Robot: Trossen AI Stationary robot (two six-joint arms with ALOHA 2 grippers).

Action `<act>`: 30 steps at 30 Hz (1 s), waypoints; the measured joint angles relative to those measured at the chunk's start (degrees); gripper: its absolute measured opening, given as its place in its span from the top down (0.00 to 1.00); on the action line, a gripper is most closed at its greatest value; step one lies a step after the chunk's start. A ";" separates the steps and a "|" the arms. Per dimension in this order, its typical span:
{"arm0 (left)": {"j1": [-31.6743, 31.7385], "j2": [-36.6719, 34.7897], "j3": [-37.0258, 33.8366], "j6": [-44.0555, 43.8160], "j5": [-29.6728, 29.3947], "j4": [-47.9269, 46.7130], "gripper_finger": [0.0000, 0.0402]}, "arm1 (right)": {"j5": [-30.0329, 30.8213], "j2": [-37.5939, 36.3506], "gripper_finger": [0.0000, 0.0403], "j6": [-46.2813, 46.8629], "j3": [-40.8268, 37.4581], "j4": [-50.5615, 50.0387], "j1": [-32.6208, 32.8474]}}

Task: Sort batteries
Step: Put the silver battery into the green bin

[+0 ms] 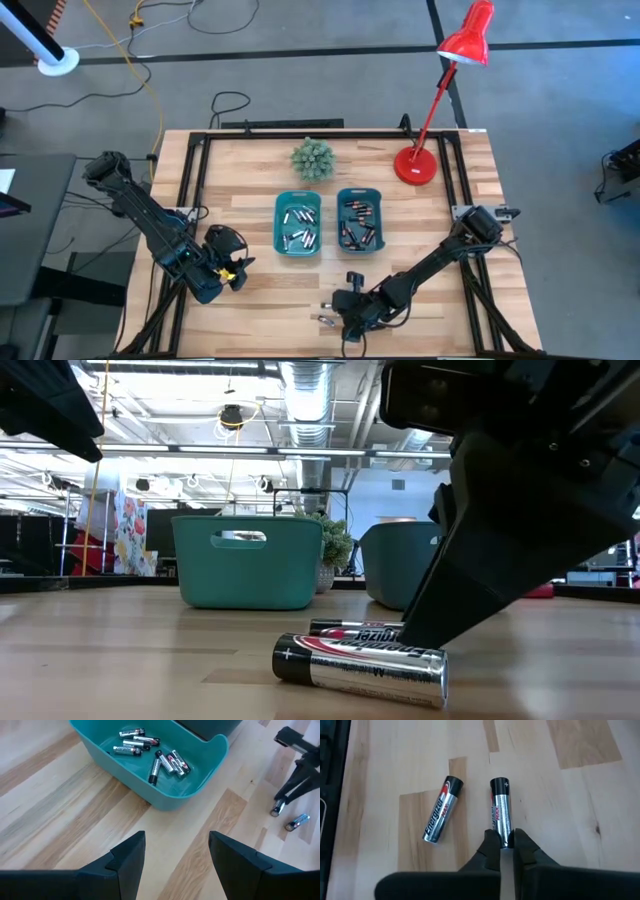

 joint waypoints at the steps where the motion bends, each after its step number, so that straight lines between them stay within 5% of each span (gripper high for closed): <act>1: 0.00 0.00 0.00 0.60 0.00 0.00 0.47 | 0.00 -0.33 0.97 0.65 0.00 -0.66 -0.02; 10: -0.02 0.00 0.00 5.57 0.00 0.08 0.47 | 0.65 -7.73 0.98 1.98 -0.43 -7.53 -1.65; 19: -0.02 0.00 -0.34 9.93 -0.03 0.29 0.47 | 1.48 -17.65 0.99 -0.34 1.07 -12.16 -9.89; 30: 0.96 0.01 -5.12 9.60 2.84 2.98 0.47 | -4.75 -5.69 0.99 -8.69 21.44 -25.49 -25.28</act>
